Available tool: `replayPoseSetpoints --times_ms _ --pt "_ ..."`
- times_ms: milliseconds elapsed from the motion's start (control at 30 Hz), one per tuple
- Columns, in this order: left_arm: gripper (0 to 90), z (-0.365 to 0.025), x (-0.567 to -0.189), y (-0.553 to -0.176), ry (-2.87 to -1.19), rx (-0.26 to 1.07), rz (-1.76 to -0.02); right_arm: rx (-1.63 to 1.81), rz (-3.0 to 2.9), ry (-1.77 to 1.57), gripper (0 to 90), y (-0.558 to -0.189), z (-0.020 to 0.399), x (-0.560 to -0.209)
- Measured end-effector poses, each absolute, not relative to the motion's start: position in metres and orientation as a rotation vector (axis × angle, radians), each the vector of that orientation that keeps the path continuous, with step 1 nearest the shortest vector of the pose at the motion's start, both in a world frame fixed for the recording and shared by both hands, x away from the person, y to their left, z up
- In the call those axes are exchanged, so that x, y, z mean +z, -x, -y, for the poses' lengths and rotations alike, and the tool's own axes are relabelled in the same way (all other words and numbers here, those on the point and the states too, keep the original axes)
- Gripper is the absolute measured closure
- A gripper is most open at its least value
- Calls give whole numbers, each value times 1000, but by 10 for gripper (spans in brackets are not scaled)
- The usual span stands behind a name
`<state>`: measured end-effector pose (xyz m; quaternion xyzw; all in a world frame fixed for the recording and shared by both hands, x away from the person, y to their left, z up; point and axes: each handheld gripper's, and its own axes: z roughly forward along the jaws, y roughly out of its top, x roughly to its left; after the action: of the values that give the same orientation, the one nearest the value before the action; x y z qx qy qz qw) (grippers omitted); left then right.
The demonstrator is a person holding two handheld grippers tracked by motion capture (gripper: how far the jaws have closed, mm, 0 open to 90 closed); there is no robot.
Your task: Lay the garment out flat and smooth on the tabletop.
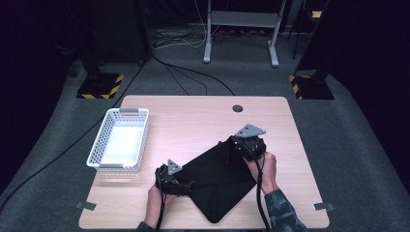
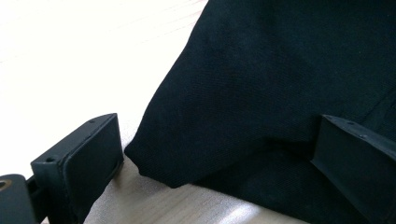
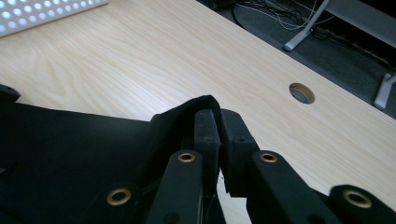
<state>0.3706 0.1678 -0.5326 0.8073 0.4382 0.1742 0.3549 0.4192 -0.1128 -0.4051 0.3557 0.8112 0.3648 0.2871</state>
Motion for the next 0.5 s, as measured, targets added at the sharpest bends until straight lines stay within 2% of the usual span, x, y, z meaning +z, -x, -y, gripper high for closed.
replayPoseSetpoints --times_ms 500 --pt "18 -168 -533 -371 -2085 450 -1131 948 -2143 -1042 863 -453 127 -406"
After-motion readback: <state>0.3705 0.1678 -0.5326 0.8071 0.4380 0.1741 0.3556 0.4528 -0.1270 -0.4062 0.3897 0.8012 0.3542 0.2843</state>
